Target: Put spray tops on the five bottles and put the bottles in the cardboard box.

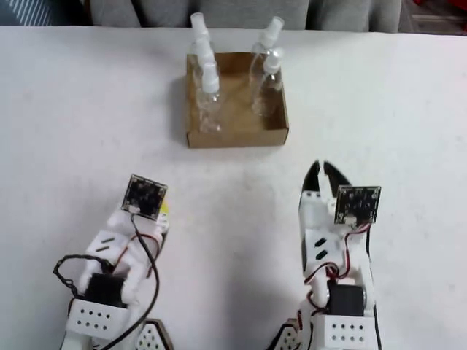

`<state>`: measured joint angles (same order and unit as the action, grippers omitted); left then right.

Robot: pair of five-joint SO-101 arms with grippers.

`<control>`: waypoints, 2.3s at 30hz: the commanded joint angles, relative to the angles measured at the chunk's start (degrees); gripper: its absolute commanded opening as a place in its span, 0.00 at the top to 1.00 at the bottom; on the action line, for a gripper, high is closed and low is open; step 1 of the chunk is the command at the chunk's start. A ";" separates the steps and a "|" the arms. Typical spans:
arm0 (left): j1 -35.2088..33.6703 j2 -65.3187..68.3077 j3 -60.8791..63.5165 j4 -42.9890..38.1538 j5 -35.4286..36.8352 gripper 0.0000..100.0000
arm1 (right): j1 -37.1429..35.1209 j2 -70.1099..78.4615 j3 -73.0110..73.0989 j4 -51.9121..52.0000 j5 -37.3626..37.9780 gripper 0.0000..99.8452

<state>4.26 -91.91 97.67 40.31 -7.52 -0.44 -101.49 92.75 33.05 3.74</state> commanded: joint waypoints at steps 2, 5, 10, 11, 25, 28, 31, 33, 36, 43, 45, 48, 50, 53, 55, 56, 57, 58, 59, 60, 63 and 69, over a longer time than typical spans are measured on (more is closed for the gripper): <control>-1.10 -0.84 -0.26 7.82 -0.44 0.98 | 0.31 2.77 0.26 6.55 -0.62 0.98; -1.10 -0.84 -0.26 11.16 -0.44 0.98 | 0.22 2.33 3.08 9.63 -0.53 0.98; -1.01 -0.84 -0.26 16.62 -0.44 0.98 | 0.31 1.45 4.22 17.63 -0.26 0.98; -1.01 -0.84 -0.26 16.97 -0.44 0.98 | 0.31 1.45 4.22 19.30 -0.26 0.98; -1.10 -0.92 -0.26 17.32 0.00 0.98 | 0.57 1.45 4.04 37.14 -0.18 0.98; -1.10 -0.92 -0.53 19.52 0.00 0.98 | 0.57 1.45 4.04 37.14 -0.18 0.98; -0.92 -0.92 -0.88 20.31 0.00 0.98 | 0.57 1.45 4.04 37.14 -0.18 0.98; -0.75 -0.92 -0.88 20.31 -0.18 0.98 | 0.57 1.45 4.04 37.14 -0.18 0.98; -0.57 -0.92 -1.58 23.74 -0.18 0.98 | 0.57 1.45 4.04 37.14 -0.18 0.98; -0.57 -0.92 -2.37 28.75 -0.26 0.98 | 0.57 1.45 4.04 37.14 -0.18 0.98; -0.57 -0.92 -2.37 28.75 -0.18 0.98 | 0.57 1.45 4.04 37.14 -0.18 0.98; -0.66 -0.92 -2.37 28.75 -0.09 0.98 | 0.57 1.45 4.04 37.14 -0.18 0.98; -0.66 -0.92 -2.37 28.75 -0.09 0.98 | 0.57 1.45 4.04 37.14 -0.18 0.98; -0.84 -0.92 -2.37 28.75 -0.26 0.98 | 0.57 1.45 4.04 37.14 -0.18 0.98; -0.84 -0.92 -2.37 28.75 -0.26 0.98 | 0.57 1.45 4.04 37.14 -0.18 0.98; -0.84 -0.92 -2.37 28.75 -0.26 0.98 | 0.57 1.45 4.04 37.14 -0.18 0.98; -0.84 -0.92 -2.37 28.75 -0.26 0.98 | 0.57 1.45 4.04 37.14 -0.18 0.98; -1.01 -0.92 -2.37 28.75 -0.26 0.98 | 0.57 1.45 4.04 37.14 -0.18 0.98; -1.01 -0.92 -2.37 28.75 -0.26 0.98 | 0.57 1.45 4.04 37.14 -0.18 0.98; -1.01 -0.92 -2.37 28.66 -0.26 0.98 | 0.57 1.45 4.04 37.14 -0.18 0.98; -1.01 -0.92 -2.37 28.66 -0.26 0.98 | 0.57 1.45 4.04 37.14 -0.18 0.98; -1.01 -0.92 -2.37 28.66 -0.26 0.98 | 0.57 1.45 4.04 37.14 -0.18 0.98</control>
<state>3.47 -92.00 97.67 68.70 -7.52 -0.35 -99.47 96.35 69.80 3.82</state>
